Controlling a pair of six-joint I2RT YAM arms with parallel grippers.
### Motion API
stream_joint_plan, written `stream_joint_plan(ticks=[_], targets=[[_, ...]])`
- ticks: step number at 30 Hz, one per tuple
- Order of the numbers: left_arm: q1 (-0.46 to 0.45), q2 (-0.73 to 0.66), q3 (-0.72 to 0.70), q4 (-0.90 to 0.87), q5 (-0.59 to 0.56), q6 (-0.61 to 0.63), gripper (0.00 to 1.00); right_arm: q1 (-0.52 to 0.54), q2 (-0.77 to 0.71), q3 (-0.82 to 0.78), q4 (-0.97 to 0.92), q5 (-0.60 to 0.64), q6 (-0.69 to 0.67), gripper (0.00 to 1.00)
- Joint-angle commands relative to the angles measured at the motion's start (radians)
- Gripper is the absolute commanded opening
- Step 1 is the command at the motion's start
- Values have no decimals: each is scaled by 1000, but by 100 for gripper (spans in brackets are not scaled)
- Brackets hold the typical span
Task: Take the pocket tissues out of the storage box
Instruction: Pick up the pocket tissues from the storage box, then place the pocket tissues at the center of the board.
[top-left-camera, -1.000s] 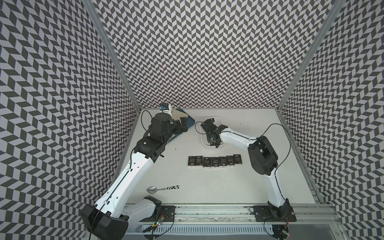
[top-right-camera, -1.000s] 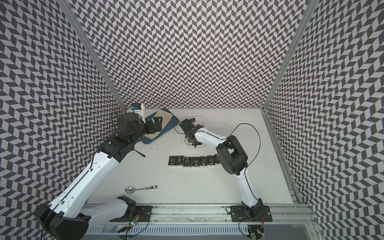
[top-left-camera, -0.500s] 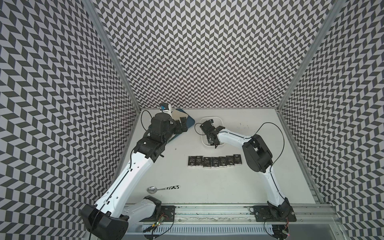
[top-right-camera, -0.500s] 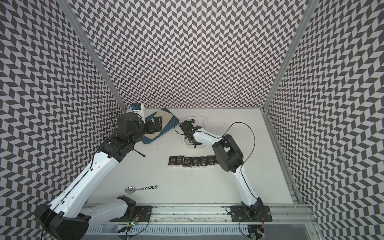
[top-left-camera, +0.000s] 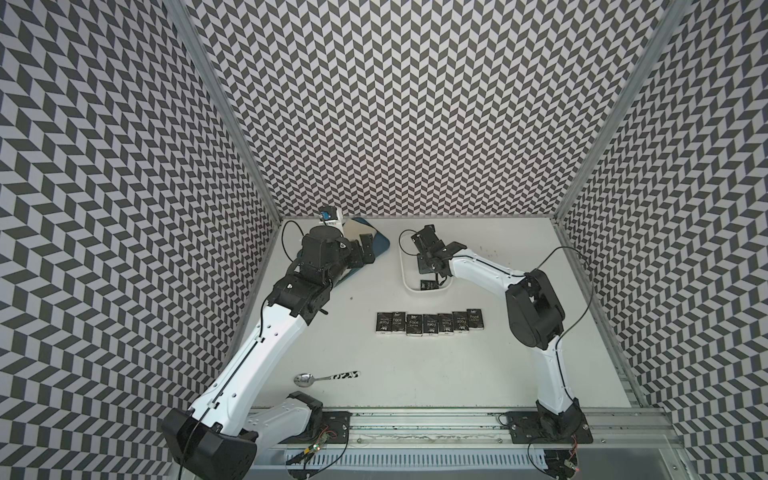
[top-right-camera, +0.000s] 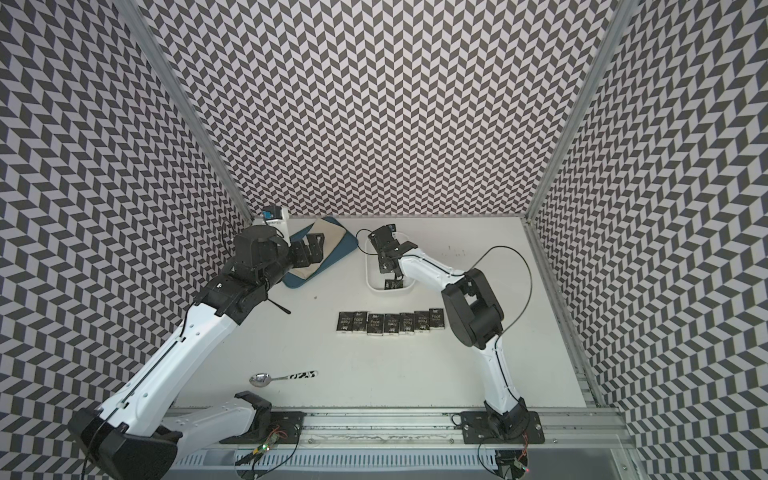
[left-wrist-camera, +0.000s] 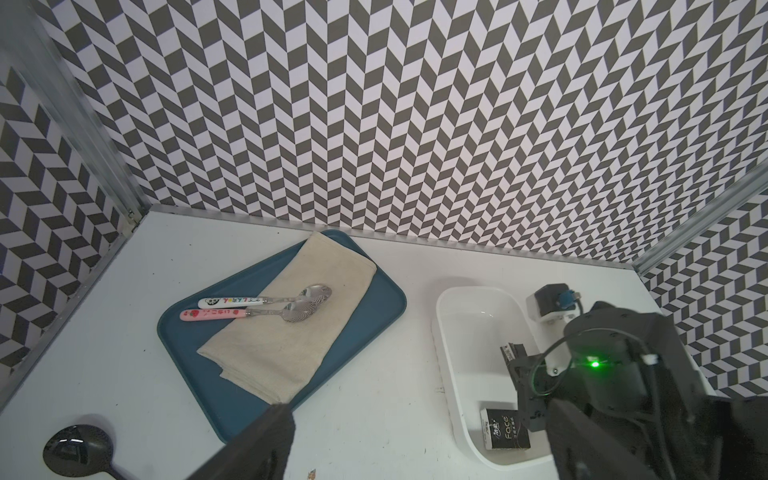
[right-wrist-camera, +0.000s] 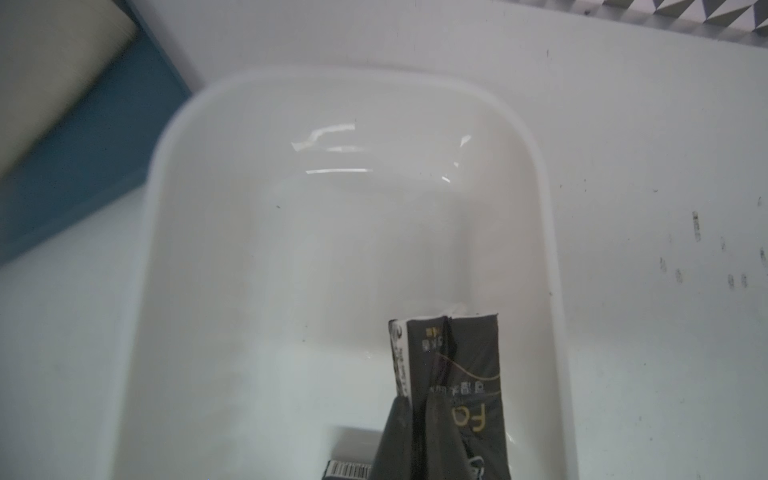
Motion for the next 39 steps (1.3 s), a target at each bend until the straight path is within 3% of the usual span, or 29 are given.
stream_joint_plan(ticks=[1, 8, 15, 20, 25, 27, 32, 39], targets=[[4, 3, 33, 5, -6, 5, 99, -18, -81, -8, 59, -93, 20, 0], [4, 16, 37, 13, 11, 3, 99, -109, -285, -175, 77, -143, 23, 0], [4, 14, 44, 20, 29, 3, 99, -258, -500, -542, 110, -168, 22, 0], [4, 26, 60, 22, 46, 0, 99, -282, -610, -796, 166, -175, 69, 0], [4, 27, 58, 42, 59, -7, 99, -283, -647, -919, 174, -170, 81, 1], [4, 27, 54, 51, 62, -9, 99, -282, -664, -944, 184, -191, 89, 5], [4, 26, 50, 48, 66, -12, 99, -283, -700, -927, 153, -203, 110, 31], [4, 20, 43, 49, 71, -17, 99, -327, -741, -928, 159, -217, 109, 39]])
